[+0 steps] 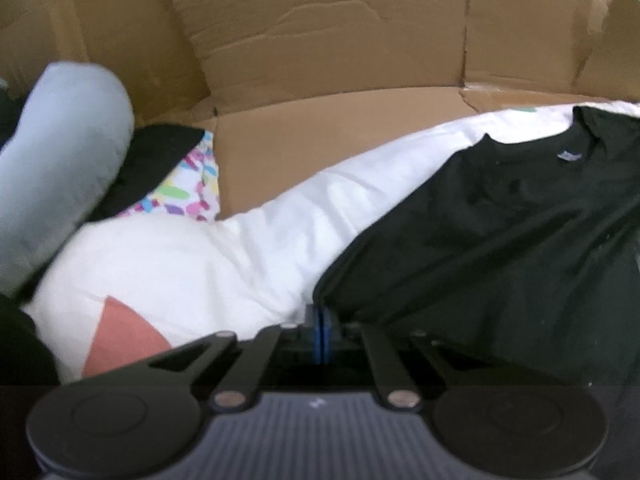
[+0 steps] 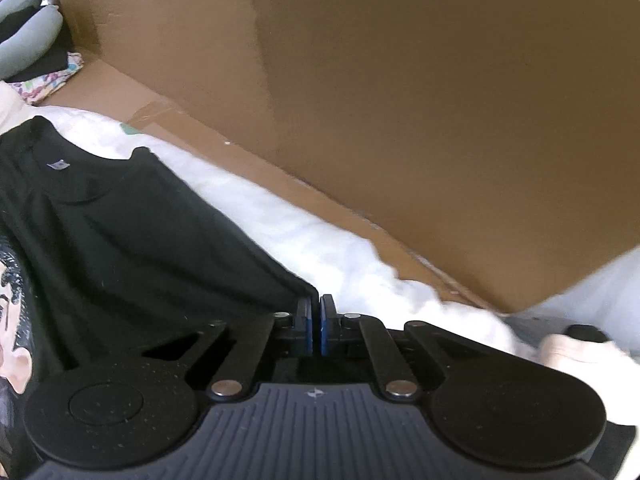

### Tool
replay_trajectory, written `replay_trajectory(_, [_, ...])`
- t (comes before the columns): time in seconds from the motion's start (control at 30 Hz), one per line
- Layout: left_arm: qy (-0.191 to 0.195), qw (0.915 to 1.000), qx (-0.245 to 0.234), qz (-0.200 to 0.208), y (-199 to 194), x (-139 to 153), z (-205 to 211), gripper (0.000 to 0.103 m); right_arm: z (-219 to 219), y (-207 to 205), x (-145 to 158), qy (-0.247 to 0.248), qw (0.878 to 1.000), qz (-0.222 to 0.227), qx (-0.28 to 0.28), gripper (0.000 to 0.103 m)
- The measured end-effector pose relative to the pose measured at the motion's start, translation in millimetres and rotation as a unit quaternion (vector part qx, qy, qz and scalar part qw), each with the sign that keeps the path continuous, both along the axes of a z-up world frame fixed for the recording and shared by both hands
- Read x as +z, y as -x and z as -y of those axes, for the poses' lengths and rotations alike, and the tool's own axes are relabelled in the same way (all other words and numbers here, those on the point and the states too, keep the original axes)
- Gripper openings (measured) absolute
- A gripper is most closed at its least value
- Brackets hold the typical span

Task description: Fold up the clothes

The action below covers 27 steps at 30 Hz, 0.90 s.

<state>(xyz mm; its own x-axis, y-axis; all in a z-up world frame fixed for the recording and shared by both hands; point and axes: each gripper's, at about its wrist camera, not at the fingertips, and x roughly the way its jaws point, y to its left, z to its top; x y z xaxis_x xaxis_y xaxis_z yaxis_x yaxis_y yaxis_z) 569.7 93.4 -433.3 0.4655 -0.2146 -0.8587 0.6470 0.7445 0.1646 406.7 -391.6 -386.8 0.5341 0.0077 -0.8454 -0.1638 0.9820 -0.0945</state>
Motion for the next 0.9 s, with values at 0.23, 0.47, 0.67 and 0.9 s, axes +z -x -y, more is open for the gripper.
replay_trajectory(0.23, [0.027, 0.9993, -0.013, 0.022, 4, 18, 9, 0.002, 29, 15, 16, 0.011, 0.999, 0.004, -0.033, 0.001])
replay_trajectory(0.47, [0.052, 0.9974, -0.017, 0.048, 4, 35, 22, 0.002, 40, 19, 29, 0.024, 0.998, 0.020, -0.049, 0.001])
replay_trajectory(0.67, [0.060, 0.9955, -0.007, 0.073, -2, 36, 31, 0.002, 42, 9, 33, 0.038, 0.996, 0.038, -0.066, 0.001])
replay_trajectory(0.9, [0.077, 0.9947, 0.007, 0.067, -14, 25, 39, 0.002, 54, -7, 28, 0.047, 0.994, 0.041, -0.087, 0.001])
